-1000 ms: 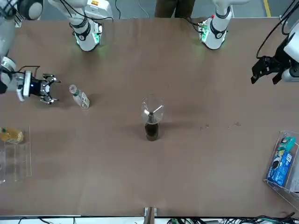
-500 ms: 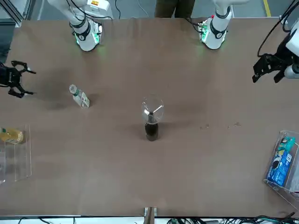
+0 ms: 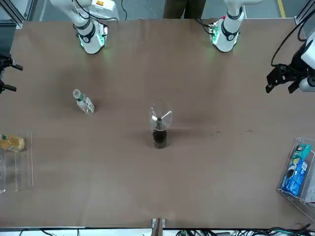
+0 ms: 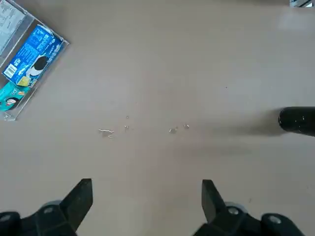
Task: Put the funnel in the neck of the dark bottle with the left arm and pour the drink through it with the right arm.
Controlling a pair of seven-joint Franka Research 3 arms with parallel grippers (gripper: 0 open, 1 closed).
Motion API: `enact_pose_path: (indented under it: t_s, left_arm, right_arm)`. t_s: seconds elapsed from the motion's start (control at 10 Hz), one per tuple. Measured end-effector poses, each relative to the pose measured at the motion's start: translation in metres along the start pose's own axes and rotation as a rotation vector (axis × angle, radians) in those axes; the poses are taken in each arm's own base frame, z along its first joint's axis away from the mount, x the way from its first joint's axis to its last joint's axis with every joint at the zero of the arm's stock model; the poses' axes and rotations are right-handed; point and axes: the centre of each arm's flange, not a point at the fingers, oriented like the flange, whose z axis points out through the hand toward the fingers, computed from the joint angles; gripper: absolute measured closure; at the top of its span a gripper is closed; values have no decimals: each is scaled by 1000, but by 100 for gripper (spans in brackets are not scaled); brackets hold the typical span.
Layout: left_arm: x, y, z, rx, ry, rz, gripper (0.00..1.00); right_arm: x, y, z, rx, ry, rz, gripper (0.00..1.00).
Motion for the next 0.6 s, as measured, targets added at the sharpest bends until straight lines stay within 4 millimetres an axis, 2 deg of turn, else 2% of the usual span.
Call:
enact_pose_path:
  t_s: [0.3, 0.6]
  left_arm:
    - [2, 0, 4, 0, -7, 2, 2]
    - [4, -1, 9, 0, -16, 2, 2]
  right_arm:
    - [49, -54, -25, -174, -99, 279, 0]
    - [86, -122, -29, -354, -127, 534, 0]
